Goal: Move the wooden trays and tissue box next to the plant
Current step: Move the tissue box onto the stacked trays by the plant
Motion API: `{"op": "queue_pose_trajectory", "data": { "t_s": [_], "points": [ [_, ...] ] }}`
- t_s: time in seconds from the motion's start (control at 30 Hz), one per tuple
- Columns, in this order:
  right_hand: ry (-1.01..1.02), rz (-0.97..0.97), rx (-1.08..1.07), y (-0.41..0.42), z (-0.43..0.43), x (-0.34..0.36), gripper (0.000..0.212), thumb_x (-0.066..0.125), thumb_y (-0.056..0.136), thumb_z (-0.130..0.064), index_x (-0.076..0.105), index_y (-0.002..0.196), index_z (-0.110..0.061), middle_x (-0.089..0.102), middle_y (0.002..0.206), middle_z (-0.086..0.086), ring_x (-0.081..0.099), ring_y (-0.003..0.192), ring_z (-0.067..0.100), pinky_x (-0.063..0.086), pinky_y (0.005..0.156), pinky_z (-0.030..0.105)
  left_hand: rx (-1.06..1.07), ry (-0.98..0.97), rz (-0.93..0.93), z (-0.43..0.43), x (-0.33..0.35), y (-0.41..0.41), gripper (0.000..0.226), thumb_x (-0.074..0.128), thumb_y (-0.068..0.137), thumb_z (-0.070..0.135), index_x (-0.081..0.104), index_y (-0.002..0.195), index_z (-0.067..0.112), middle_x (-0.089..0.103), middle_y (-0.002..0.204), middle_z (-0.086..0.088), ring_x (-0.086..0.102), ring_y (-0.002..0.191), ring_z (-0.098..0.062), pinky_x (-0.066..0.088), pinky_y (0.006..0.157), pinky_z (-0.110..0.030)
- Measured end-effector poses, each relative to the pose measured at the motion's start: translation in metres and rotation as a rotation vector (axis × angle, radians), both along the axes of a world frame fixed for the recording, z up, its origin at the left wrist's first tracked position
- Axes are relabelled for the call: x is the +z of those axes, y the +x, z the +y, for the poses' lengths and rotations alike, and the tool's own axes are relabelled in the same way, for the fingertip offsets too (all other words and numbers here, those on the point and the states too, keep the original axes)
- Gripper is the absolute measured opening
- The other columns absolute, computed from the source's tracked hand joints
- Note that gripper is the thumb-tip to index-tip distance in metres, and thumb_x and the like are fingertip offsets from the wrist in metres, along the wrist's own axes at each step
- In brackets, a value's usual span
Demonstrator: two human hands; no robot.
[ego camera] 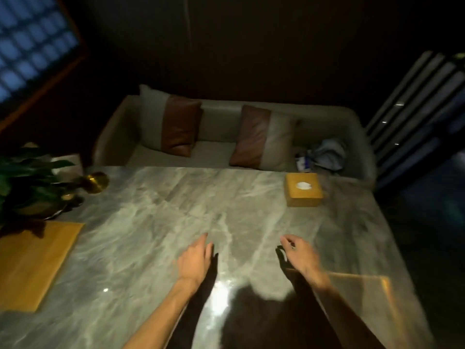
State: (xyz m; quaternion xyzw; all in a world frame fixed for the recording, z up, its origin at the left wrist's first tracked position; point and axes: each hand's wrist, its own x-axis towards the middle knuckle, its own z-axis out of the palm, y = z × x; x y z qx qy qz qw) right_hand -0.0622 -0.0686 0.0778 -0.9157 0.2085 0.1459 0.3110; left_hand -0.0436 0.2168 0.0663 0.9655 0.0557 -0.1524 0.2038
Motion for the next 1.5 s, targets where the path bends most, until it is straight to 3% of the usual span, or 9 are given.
{"op": "queue_pose_trajectory", "data": {
  "t_s": [0.17, 0.3, 0.37, 0.53, 0.8, 0.9, 1.03, 1.3, 1.5],
  "points": [
    [-0.04, 0.006, -0.142, -0.057, -0.1, 0.019, 0.032, 0.051, 0.1, -0.037, 0.068, 0.123, -0.022, 0.069, 0.125, 0.01, 0.061, 0.119, 0.034, 0.047, 0.102, 0.041, -0.103, 0.014, 0.035, -0.085, 0.005, -0.011, 0.039, 0.039, 0.101, 0.039, 0.052, 0.134, 0.023, 0.066, 0.127, -0.009, 0.063, 0.115, -0.033, 0.05, 0.093, -0.043],
    [-0.164, -0.154, -0.21, -0.106, -0.137, 0.015, 0.017, 0.076, 0.085, -0.015, 0.079, 0.1, -0.007, 0.078, 0.094, 0.015, 0.075, 0.082, 0.034, 0.062, 0.073, 0.045, -0.227, 0.075, 0.075, -0.125, 0.006, -0.011, 0.036, 0.036, 0.101, 0.039, 0.059, 0.122, 0.021, 0.064, 0.124, -0.006, 0.064, 0.111, -0.029, 0.051, 0.093, -0.042],
    [-0.073, -0.123, -0.241, -0.114, -0.148, 0.011, 0.014, 0.074, 0.086, -0.012, 0.078, 0.096, -0.003, 0.077, 0.097, 0.016, 0.073, 0.087, 0.032, 0.06, 0.079, 0.044, -0.272, 0.112, 0.11, -0.135, 0.003, -0.008, 0.039, 0.035, 0.101, 0.041, 0.059, 0.124, 0.021, 0.063, 0.126, -0.005, 0.061, 0.115, -0.028, 0.049, 0.097, -0.043],
    [0.035, 0.07, -0.209, -0.11, -0.18, -0.002, 0.044, 0.049, 0.096, -0.042, 0.065, 0.124, -0.011, 0.065, 0.126, 0.011, 0.06, 0.121, 0.031, 0.048, 0.106, 0.044, -0.317, 0.161, 0.163, -0.149, -0.002, 0.005, 0.042, 0.033, 0.1, 0.043, 0.059, 0.125, 0.02, 0.062, 0.129, -0.006, 0.058, 0.119, -0.029, 0.046, 0.101, -0.044],
    [-0.109, -0.056, -0.313, -0.081, -0.187, -0.026, 0.037, 0.053, 0.097, -0.038, 0.075, 0.101, -0.008, 0.075, 0.1, 0.015, 0.069, 0.097, 0.031, 0.05, 0.092, 0.04, -0.311, 0.177, 0.214, -0.172, -0.011, 0.034, 0.042, 0.032, 0.1, 0.044, 0.061, 0.12, 0.019, 0.064, 0.123, -0.007, 0.061, 0.115, -0.03, 0.046, 0.099, -0.045],
    [-0.063, 0.05, -0.203, -0.046, -0.197, -0.025, 0.045, 0.043, 0.1, -0.043, 0.068, 0.12, -0.011, 0.071, 0.118, 0.009, 0.066, 0.109, 0.024, 0.046, 0.098, 0.03, -0.232, 0.077, 0.294, -0.19, -0.018, 0.058, 0.046, 0.031, 0.1, 0.047, 0.062, 0.113, 0.016, 0.068, 0.116, -0.01, 0.064, 0.108, -0.031, 0.048, 0.098, -0.045],
    [0.204, 0.084, -0.265, 0.029, -0.206, -0.026, 0.047, 0.04, 0.102, -0.035, 0.045, 0.143, -0.012, 0.055, 0.142, 0.013, 0.053, 0.13, 0.029, 0.041, 0.107, 0.038, -0.076, -0.087, 0.301, -0.234, -0.024, 0.112, 0.045, 0.033, 0.102, 0.041, 0.062, 0.11, 0.008, 0.069, 0.115, -0.02, 0.063, 0.11, -0.036, 0.048, 0.099, -0.046],
    [-0.021, -0.095, -0.139, 0.148, -0.205, -0.052, 0.049, 0.038, 0.1, -0.043, 0.068, 0.102, -0.004, 0.071, 0.096, 0.018, 0.068, 0.093, 0.034, 0.05, 0.083, 0.039, -0.025, -0.122, 0.288, -0.309, -0.04, 0.193, 0.05, 0.031, 0.102, 0.042, 0.059, 0.114, 0.003, 0.066, 0.118, -0.023, 0.062, 0.108, -0.039, 0.05, 0.094, -0.045],
    [0.305, -0.069, -0.079, 0.189, -0.203, -0.076, 0.052, 0.041, 0.097, -0.049, 0.059, 0.124, -0.009, 0.068, 0.112, 0.017, 0.066, 0.102, 0.032, 0.052, 0.095, 0.047, 0.129, -0.505, 0.399, -0.331, -0.057, 0.222, 0.048, 0.048, 0.1, 0.035, 0.053, 0.129, -0.002, 0.062, 0.129, -0.024, 0.059, 0.118, -0.039, 0.047, 0.104, -0.047]
  ]
}}
